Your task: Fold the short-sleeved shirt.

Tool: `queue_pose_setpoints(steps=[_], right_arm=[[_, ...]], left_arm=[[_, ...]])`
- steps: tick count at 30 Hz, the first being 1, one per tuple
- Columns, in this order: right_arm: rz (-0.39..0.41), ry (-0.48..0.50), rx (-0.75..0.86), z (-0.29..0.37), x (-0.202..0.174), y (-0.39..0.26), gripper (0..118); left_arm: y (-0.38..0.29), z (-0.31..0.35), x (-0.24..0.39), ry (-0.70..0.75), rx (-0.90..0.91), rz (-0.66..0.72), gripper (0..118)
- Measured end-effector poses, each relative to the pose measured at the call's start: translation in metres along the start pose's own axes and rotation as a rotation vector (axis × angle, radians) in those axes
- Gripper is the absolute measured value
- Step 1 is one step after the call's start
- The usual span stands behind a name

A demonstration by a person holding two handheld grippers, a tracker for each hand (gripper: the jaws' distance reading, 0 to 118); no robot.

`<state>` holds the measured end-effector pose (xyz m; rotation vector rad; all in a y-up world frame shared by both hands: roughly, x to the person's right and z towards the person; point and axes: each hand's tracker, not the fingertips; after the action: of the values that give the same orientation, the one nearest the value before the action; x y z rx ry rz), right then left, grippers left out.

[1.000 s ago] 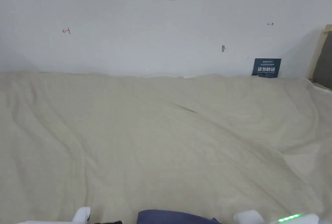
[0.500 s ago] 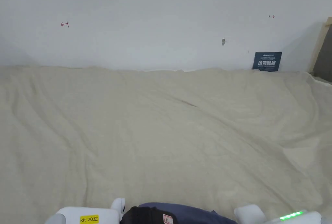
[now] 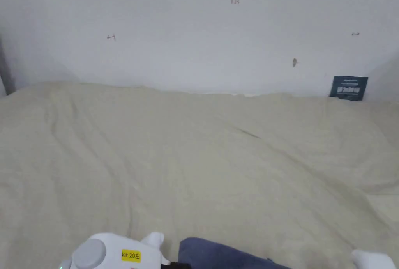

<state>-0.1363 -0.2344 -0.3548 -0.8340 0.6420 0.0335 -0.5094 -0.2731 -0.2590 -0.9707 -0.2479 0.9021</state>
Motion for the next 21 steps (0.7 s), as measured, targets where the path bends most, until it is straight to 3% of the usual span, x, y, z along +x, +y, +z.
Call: queue_pose_setpoints(steps=[4, 7, 11, 14, 17, 21], right_arm=[[-0.014, 0.024, 0.022, -0.002, -0.004, 0.002, 0], [0.023, -0.020, -0.019, -0.012, -0.012, 0.000, 0], [0.017, -0.019, -0.047, -0.019, -0.023, -0.011, 0], [-0.032, -0.021, -0.063, -0.021, -0.029, -0.011, 0], [-0.059, -0.016, -0.078, -0.022, -0.032, -0.002, 0], [-0.036, -0.030, -0.055, -0.017, -0.037, 0.008, 0]], left_arm=[[0.017, 0.072, -0.030, 0.166, 0.008, -0.021, 25], [0.040, 0.149, -0.074, 0.328, 0.022, -0.011, 25], [0.067, 0.247, -0.135, 0.649, 0.114, 0.011, 25], [0.088, 0.296, -0.172, 0.932, 0.043, -0.080, 25], [0.098, 0.327, -0.199, 1.204, 0.071, -0.039, 25], [0.097, 0.351, -0.227, 1.246, 0.083, -0.021, 27]])
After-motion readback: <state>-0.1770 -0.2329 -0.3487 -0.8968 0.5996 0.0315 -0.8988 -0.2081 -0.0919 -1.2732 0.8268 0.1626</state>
